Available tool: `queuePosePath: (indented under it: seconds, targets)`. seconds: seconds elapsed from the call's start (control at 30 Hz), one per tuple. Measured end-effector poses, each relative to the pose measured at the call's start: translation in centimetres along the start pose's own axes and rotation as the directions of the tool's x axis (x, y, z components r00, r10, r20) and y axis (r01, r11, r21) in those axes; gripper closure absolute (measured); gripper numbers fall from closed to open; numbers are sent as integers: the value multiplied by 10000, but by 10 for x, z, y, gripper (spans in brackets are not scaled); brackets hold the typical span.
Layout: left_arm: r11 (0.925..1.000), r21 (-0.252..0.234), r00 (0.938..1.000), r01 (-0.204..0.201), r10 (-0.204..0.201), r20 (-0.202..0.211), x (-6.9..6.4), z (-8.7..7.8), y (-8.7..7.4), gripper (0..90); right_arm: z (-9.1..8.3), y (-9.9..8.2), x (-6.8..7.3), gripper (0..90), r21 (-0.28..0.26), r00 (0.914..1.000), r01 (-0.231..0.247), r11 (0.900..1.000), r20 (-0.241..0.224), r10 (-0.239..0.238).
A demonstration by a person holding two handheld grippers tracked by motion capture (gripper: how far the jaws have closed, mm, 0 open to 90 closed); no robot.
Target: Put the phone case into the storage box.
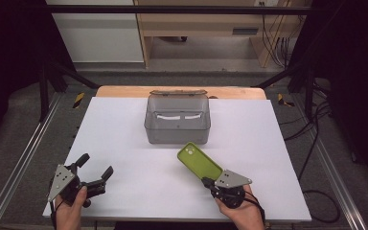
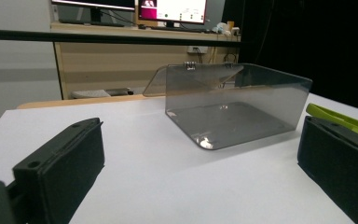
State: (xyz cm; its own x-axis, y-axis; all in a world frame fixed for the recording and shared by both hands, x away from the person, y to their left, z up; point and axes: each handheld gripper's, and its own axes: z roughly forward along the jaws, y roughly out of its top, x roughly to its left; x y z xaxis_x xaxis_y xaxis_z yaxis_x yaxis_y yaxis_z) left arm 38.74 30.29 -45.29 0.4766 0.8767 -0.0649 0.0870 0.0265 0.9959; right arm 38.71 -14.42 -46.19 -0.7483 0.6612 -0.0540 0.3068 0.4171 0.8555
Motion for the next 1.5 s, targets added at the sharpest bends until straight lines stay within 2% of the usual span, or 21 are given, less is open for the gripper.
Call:
queuePosePath:
  seconds: [0.17,0.27,0.4,0.43,0.5,0.6,0.67,0.83,0.93,1.03,1.13,1.2,1.3,1.37,1.5]
  targets:
    - [10000,-32,10000,-55,54,-63,-6,9,2,0,1,5,-2,882,-605,9983,-576,9965,-142,568]
    - [10000,-47,9999,-65,64,-77,-11,14,4,0,2,9,-2,882,-1065,9951,-980,9895,-267,957]
    - [9999,-49,9999,-144,144,29,-17,21,8,1,1,16,-1,882,-1481,9940,-1084,9830,-304,1050]
    - [9997,-126,9997,-197,199,109,-19,22,12,1,1,17,-2,882,-1554,9936,-1120,9815,-320,1084]
    - [9994,-246,9996,-240,245,173,-21,24,17,0,1,21,-3,882,-1892,9904,-1372,9723,-420,1316]
    - [9990,-448,9994,-80,95,329,-25,30,28,1,2,26,-5,883,-2072,9889,-1472,9671,-491,1400]
    - [9983,-554,9992,-152,173,371,-29,36,37,1,4,32,-5,882,-2179,9871,-1583,9630,-584,1491]
    - [9970,-759,9982,-140,183,566,-38,56,58,2,13,48,-4,882,-2445,9837,-1732,9541,-903,1555]
    - [9955,-941,9982,68,-10,608,-42,70,66,4,23,58,-1,883,-2581,9817,-1807,9491,-1058,1582]
    - [9967,-783,9982,213,-169,571,-45,80,61,7,37,65,0,882,-2527,9793,-1880,9491,-1219,1615]
    - [9964,-779,9983,330,-290,511,-44,78,53,8,50,68,2,883,-2565,9744,-2107,9433,-1324,1816]
    - [9979,-536,9983,355,-329,480,-43,78,51,7,53,68,4,883,-2701,9727,-2184,9377,-1371,1871]
    - [9949,-609,9962,806,-784,385,-41,73,47,7,55,65,7,883,-2955,9684,-2399,9247,-1394,2067]
    - [9952,-540,9963,813,-796,333,-40,70,44,7,55,65,10,882,-2985,9686,-2371,9245,-1462,2012]
    - [9952,-560,9966,802,-789,254,-42,65,42,4,55,63,15,882,-3134,9664,-2433,9179,-1590,2019]
